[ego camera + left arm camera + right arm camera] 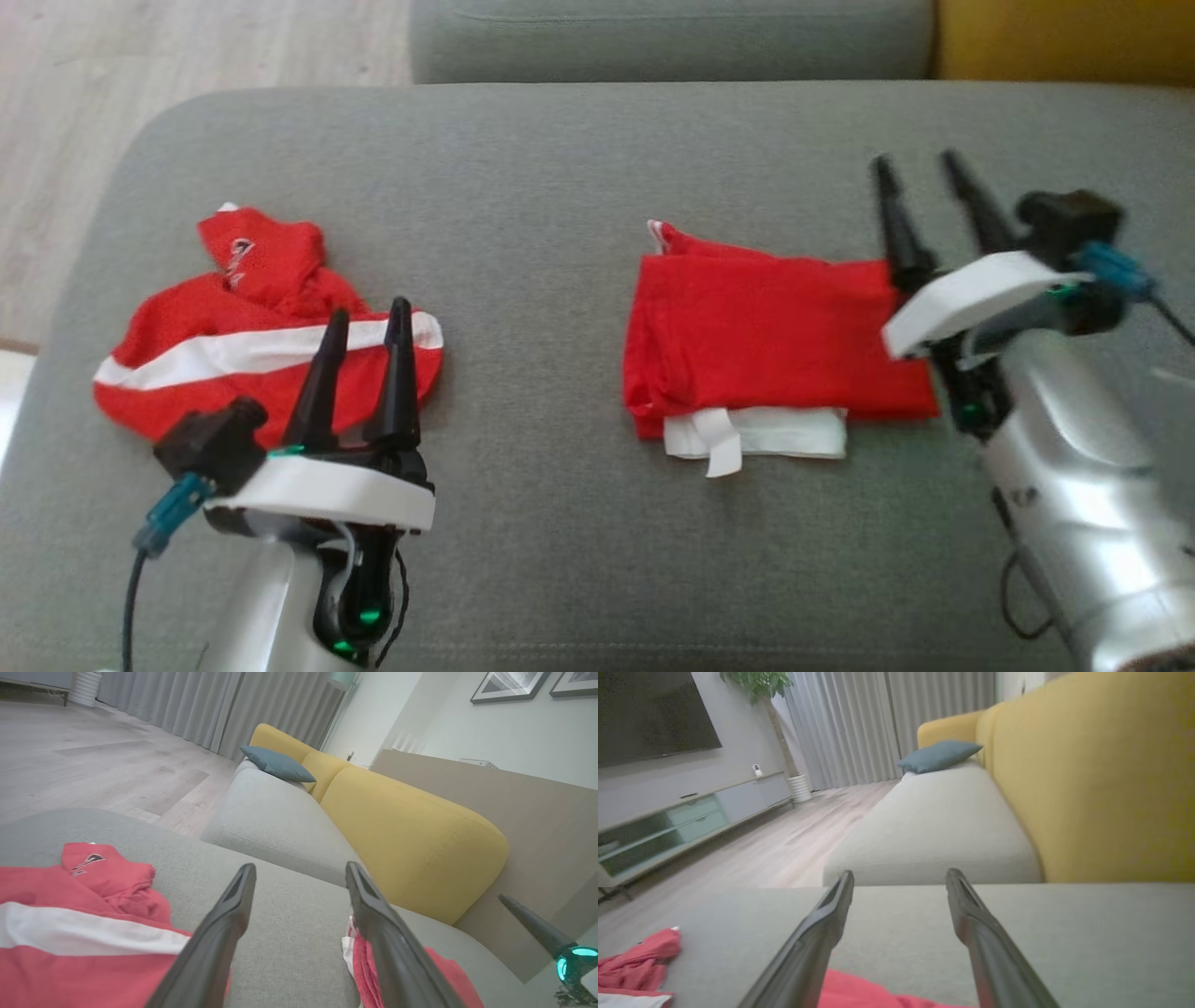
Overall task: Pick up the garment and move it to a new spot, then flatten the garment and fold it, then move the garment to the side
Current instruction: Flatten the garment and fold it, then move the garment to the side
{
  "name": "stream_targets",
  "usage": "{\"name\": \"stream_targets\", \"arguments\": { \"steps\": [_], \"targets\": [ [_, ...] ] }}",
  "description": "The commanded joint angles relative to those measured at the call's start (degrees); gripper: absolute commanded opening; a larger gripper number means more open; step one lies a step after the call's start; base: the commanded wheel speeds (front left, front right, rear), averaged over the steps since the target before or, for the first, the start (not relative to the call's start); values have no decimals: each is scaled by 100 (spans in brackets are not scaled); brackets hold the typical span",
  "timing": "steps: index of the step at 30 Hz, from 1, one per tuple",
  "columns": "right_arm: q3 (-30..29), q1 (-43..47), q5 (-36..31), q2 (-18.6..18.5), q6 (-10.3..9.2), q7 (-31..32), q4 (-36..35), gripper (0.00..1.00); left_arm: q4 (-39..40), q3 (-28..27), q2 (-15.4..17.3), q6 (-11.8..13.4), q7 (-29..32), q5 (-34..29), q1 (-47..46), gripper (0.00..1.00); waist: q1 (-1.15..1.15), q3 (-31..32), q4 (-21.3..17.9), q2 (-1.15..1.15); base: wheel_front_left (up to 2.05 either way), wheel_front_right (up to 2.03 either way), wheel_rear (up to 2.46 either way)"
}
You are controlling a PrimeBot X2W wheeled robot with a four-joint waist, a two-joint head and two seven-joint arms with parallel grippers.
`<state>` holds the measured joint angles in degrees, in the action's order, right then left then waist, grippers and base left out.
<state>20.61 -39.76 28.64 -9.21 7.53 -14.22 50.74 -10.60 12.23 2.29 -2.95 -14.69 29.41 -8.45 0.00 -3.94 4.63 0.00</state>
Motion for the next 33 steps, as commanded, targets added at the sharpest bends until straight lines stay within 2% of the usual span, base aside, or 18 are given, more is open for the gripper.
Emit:
{"name": "stream_targets", "arguments": {
  "steps": [1, 4, 7, 13, 19, 29, 33],
  "targets": [
    [-238, 206, -456, 19, -4, -76, -543, 100, 272, -236, 59, 15, -30, -19, -182, 100, 0, -51, -139, 0, 0, 0, 0],
    [-851, 774, -1249, 34, -4, -76, -1348, 100, 372, -301, 59, 6, -30, -41, -195, 100, 0, -85, -247, 0, 0, 0, 0],
    [-1357, 1384, -1807, 242, -4, -77, -2112, 100, 457, -368, 59, -12, -30, -94, -196, 100, 0, -104, -337, 0, 0, 0, 0],
    [-1902, 2312, -2329, 564, -4, -77, -3128, 100, 498, -520, 59, -80, -30, -540, -44, 100, 0, -110, -496, 0, 0, 0, 0],
    [-2087, 2751, -2402, 628, -4, -77, -3387, 100, 493, -508, 59, -117, -30, -885, 202, 100, 0, -101, -525, 0, 0, 0, 0],
    [-2157, 2781, -2248, 632, -4, -62, -3357, 100, 528, -425, 59, -87, -30, -881, 162, 100, 0, -211, -447, 0, 0, 0, 0],
    [-2201, 2673, -2291, 633, -4, 139, -3203, 100, 534, -369, 59, -76, -30, -879, 91, 100, 0, -356, -395, 0, 0, 0, 0]
  ]
}}
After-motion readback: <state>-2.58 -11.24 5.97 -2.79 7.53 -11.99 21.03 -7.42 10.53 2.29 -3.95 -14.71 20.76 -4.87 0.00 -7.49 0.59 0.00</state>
